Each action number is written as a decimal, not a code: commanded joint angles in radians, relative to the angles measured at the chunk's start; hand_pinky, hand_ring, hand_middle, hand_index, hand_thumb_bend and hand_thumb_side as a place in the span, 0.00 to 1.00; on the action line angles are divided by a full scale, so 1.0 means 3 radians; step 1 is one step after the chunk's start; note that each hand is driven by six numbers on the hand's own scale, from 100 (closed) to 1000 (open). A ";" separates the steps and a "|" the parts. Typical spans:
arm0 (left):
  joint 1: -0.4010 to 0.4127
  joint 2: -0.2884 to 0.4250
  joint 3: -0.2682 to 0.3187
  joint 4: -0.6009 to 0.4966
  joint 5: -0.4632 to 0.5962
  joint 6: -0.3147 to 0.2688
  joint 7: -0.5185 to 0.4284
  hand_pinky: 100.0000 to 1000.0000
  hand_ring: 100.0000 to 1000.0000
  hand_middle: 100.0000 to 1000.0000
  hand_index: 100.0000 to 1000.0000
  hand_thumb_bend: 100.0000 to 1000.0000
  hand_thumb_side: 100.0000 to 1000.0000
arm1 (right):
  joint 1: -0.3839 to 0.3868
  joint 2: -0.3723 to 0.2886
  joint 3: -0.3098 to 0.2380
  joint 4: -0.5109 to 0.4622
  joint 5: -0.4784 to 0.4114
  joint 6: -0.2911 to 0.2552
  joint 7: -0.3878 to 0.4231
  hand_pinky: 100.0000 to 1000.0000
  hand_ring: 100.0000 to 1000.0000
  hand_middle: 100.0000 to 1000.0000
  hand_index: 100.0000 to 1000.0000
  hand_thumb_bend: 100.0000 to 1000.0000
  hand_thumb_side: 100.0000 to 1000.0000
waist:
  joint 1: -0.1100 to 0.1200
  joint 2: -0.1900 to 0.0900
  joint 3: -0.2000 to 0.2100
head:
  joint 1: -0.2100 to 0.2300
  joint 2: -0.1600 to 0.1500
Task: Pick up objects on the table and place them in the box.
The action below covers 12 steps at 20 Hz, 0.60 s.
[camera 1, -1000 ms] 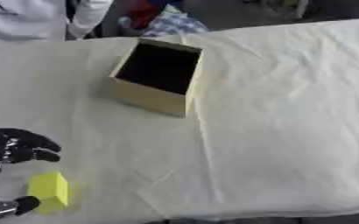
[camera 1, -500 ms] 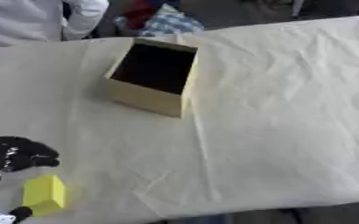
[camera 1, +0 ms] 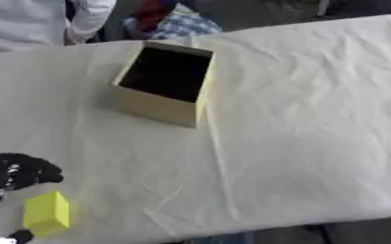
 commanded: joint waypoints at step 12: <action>-0.0014 0.0014 -0.0063 -0.0043 -0.0198 0.0448 -0.0038 0.98 0.98 0.93 0.99 0.35 0.56 | -0.0039 -0.0028 -0.0025 -0.0049 -0.0032 0.0008 0.0016 0.55 0.62 0.46 0.66 0.00 0.89 | 0.0016 -0.0011 -0.0020 | 0.0037 0.0021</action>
